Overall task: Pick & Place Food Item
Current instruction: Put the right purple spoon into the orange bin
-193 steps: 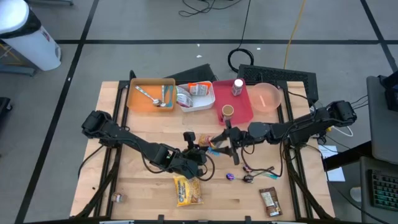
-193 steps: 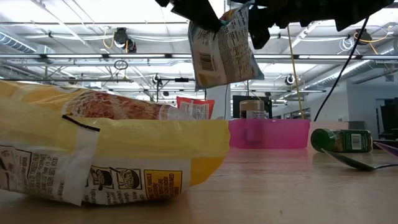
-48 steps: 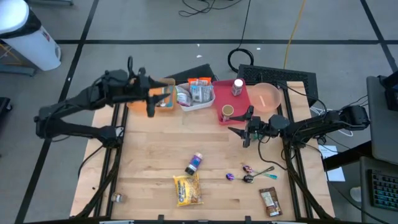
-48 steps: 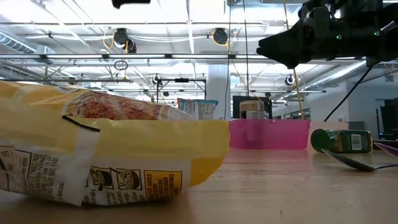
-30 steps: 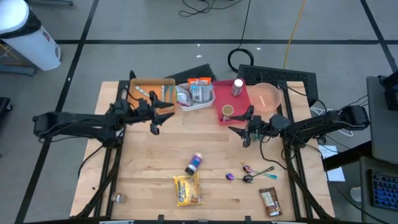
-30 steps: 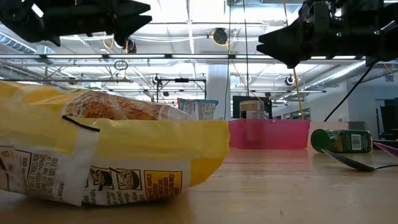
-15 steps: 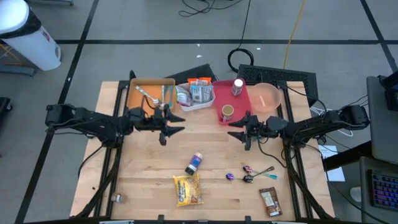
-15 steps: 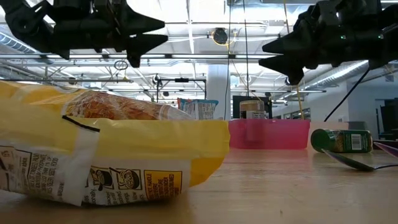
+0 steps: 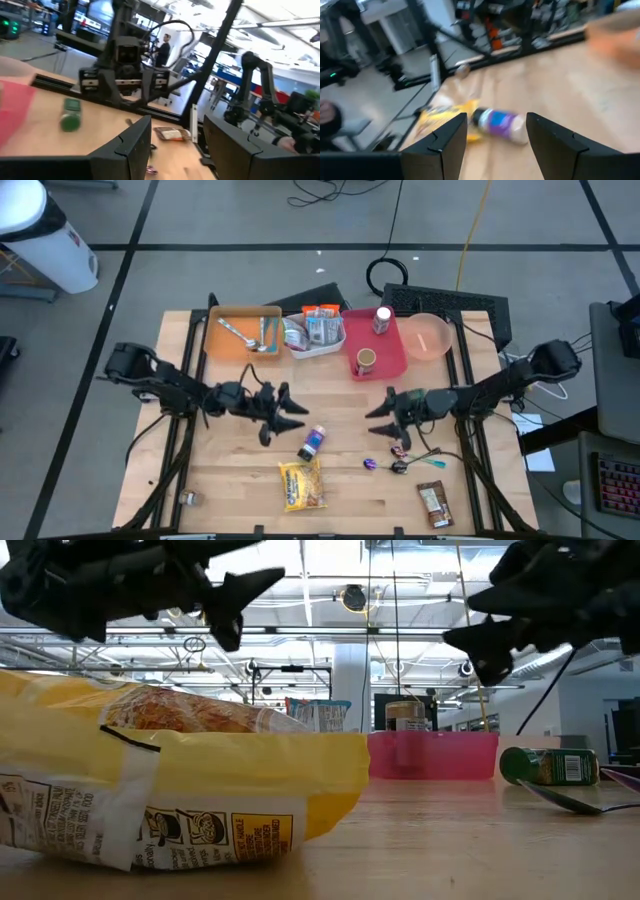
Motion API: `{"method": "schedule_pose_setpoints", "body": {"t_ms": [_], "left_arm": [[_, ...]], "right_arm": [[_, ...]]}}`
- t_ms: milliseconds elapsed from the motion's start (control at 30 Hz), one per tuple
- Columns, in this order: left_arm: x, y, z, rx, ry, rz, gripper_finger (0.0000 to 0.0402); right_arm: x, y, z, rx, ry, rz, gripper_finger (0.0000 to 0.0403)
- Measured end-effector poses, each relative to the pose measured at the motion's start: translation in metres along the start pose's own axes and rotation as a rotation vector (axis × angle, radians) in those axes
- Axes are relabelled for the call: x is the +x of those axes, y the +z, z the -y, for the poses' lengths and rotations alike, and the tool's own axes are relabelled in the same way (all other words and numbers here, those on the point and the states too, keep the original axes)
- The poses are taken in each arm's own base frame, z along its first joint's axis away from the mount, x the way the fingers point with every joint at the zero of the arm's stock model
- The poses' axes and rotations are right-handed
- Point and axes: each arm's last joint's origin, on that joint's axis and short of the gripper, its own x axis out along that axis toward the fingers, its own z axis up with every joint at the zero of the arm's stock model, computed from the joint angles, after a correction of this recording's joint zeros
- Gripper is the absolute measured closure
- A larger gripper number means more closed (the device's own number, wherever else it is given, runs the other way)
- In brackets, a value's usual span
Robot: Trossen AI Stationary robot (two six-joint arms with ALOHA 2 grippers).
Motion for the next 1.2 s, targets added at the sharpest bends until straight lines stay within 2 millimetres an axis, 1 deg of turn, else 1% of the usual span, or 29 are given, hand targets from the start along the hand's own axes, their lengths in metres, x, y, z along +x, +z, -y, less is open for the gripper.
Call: {"method": "schedule_pose_setpoints", "body": {"t_ms": [133, 300, 367, 433, 533, 633, 700, 967, 1033, 1200], "left_arm": [[0.017, -0.008, 0.019, 0.046, -0.053, -0.013, 0.0215], [0.040, -0.014, 0.040, 0.104, -0.127, -0.010, 0.0215], [0.048, -0.017, 0.045, 0.124, -0.138, -0.029, 0.0215], [0.056, -0.018, 0.049, 0.142, -0.135, -0.057, 0.0215], [0.065, -0.019, 0.052, 0.148, -0.097, -0.116, 0.0215], [0.071, -0.020, 0.055, 0.143, -0.050, -0.159, 0.0215], [0.072, -0.019, 0.057, 0.143, -0.044, -0.157, 0.0215], [0.072, -0.021, 0.066, 0.140, -0.064, -0.153, 0.0215], [0.072, -0.021, 0.066, 0.140, -0.065, -0.155, 0.0215], [0.072, -0.021, 0.067, 0.141, -0.066, -0.154, 0.0215]], "right_arm": [[0.000, -0.010, -0.016, 0.002, 0.076, -0.052, 0.0206], [-0.003, -0.017, -0.044, -0.022, 0.175, -0.095, 0.0206], [-0.004, -0.021, -0.055, -0.063, 0.138, -0.129, 0.0206], [-0.004, -0.026, -0.064, -0.120, 0.061, -0.186, 0.0206], [-0.006, -0.034, -0.072, -0.191, -0.079, -0.283, 0.0206], [-0.010, -0.038, -0.075, -0.199, -0.181, -0.339, 0.0206], [-0.012, -0.041, -0.075, -0.185, -0.229, -0.360, 0.0206], [-0.023, -0.055, -0.063, -0.129, -0.352, -0.498, 0.0206], [-0.025, -0.057, -0.061, -0.109, -0.367, -0.513, 0.0206], [-0.029, -0.064, -0.058, -0.068, -0.325, -0.586, 0.0206]]}}
